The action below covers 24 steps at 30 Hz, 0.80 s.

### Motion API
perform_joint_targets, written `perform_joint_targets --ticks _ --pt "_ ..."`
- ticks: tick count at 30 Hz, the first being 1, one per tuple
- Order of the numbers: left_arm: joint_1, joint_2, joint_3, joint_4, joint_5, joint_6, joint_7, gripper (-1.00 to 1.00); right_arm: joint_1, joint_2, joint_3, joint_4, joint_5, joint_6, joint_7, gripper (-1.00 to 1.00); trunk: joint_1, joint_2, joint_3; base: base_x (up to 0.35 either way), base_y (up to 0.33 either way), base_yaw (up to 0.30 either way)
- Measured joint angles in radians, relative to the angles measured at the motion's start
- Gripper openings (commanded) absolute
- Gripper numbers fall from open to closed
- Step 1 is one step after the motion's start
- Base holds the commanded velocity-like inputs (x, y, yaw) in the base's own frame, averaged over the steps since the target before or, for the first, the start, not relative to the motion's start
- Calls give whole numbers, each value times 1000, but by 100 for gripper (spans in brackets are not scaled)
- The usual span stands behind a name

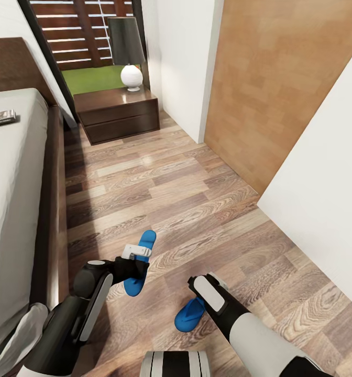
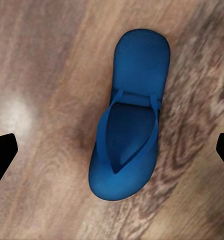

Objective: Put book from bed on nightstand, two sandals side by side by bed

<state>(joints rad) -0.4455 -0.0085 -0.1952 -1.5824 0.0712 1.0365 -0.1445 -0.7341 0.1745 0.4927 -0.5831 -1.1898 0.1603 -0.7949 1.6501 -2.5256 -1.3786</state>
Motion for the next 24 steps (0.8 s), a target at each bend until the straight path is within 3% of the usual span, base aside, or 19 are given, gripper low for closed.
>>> perform_joint_targets --ticks 24 --pt "0 0 0 0 0 -1 0 -100 0 0 0 2 0 0 0 100 0 0 0 0 0 0"
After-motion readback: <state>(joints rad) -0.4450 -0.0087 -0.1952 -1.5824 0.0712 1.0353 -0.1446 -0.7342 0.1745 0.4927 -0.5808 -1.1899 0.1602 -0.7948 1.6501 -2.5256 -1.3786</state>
